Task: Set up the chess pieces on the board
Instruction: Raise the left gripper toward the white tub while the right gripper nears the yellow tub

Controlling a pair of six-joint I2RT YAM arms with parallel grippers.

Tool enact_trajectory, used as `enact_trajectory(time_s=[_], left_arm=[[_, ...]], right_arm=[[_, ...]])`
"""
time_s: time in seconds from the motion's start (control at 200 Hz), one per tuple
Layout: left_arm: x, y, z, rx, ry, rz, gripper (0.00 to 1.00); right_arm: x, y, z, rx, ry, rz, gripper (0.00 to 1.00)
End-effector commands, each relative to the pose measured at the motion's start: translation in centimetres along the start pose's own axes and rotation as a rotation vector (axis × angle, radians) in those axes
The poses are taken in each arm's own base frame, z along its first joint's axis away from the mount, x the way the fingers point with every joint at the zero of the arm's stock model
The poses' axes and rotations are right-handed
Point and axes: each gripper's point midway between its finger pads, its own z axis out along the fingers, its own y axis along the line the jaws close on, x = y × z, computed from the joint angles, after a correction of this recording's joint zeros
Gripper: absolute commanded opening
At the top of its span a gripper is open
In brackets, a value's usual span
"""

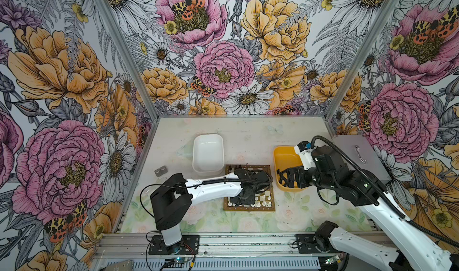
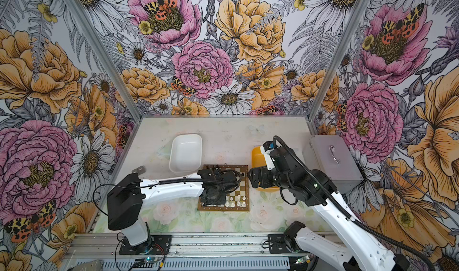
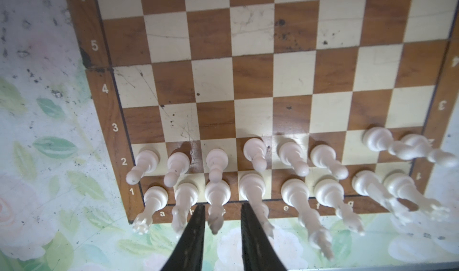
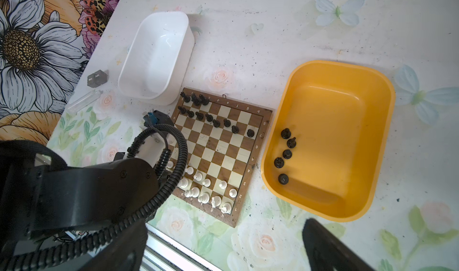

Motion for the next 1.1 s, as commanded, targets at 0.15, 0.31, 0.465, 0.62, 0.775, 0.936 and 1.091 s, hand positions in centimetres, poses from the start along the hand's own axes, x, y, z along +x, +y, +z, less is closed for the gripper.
enact_trajectory(time_s=[0.15, 0.31, 0.465, 0.62, 0.775, 0.936, 1.091], left_arm=[[-1.1, 0.5, -1.8, 0.019, -0.036, 0.0, 0.27], [-1.8, 1.5, -2.8, 0.011, -0.047, -0.001, 0.28], [-3.1, 3.5, -3.8, 0.005, -0.061, -0.029, 0.29], [-6.5, 5.8, -5.8, 0.003, -0.12, -0.072, 0.29], [-11.7, 7.6, -8.7, 0.015, -0.218, -0.129, 0.4], [-17.7, 8.7, -11.5, 0.025, -0.323, -0.148, 0.65], [-22.0, 9.0, -12.5, 0.041, -0.364, -0.106, 0.99]], right_arm=[[-1.5, 0.2, -0.2, 0.007, -0.034, -0.016, 1.0], [-2.0, 0.1, 0.7, 0.026, -0.025, -0.02, 1.0], [-2.8, -0.9, 2.2, 0.094, -0.008, -0.014, 0.98], [-3.7, -2.8, 3.9, 0.182, 0.017, 0.005, 0.77], [-4.2, -5.2, 6.6, 0.217, 0.085, 0.086, 0.56], [-4.4, -7.9, 9.7, 0.238, 0.177, 0.208, 0.48], [-4.7, -9.5, 12.6, 0.294, 0.227, 0.25, 0.51]])
